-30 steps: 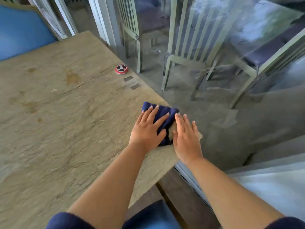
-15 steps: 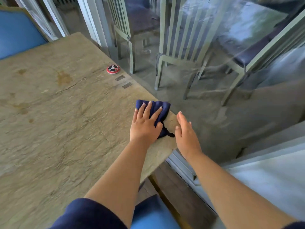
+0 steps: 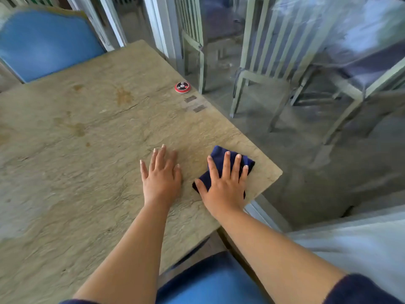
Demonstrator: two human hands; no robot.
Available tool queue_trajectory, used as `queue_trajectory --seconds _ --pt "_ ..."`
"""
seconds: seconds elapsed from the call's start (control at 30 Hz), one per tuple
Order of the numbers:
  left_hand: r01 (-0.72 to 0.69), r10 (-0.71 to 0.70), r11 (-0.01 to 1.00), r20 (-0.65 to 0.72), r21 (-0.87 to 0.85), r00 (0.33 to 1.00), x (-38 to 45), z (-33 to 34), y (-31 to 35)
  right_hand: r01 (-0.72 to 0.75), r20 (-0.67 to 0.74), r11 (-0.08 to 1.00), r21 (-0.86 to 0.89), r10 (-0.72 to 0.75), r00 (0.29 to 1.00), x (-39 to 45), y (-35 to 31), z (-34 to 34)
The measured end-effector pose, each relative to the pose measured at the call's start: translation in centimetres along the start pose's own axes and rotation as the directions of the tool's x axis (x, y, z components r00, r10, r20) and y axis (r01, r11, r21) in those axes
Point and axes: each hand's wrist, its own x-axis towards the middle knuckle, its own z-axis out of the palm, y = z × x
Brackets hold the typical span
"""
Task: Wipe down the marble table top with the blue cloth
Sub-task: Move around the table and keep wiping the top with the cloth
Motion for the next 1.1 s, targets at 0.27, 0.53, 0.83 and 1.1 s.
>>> queue_trajectory --seconds 0.27,0.53,0.83,1.1 --pt "0.073 -0.071 0.997 -0.057 0.032 0.996 -0.1 1.0 -1.3 0.105 0.024 0.989 -0.104 -0.103 0.994 9.7 -2.7 0.5" --pt "0.152 -0.232 0.893 -0.144 -0.424 0.962 0.4 -1.3 -3.9 0.292 0.094 0.954 -0.076 -0.284 0.954 16.6 -13.0 1.8" --pt "0.502 -0.499 0.865 -0.122 -0.007 0.858 -2.4 -4.4 -17.4 0.534 -0.083 0.844 0.040 -0.530 0.844 18.4 -17.0 4.0" --pt "0.490 -0.484 0.872 -0.172 -0.009 0.858 -2.5 -3.9 -17.8 0.564 0.119 0.825 -0.032 -0.557 0.822 18.2 -27.8 5.3"
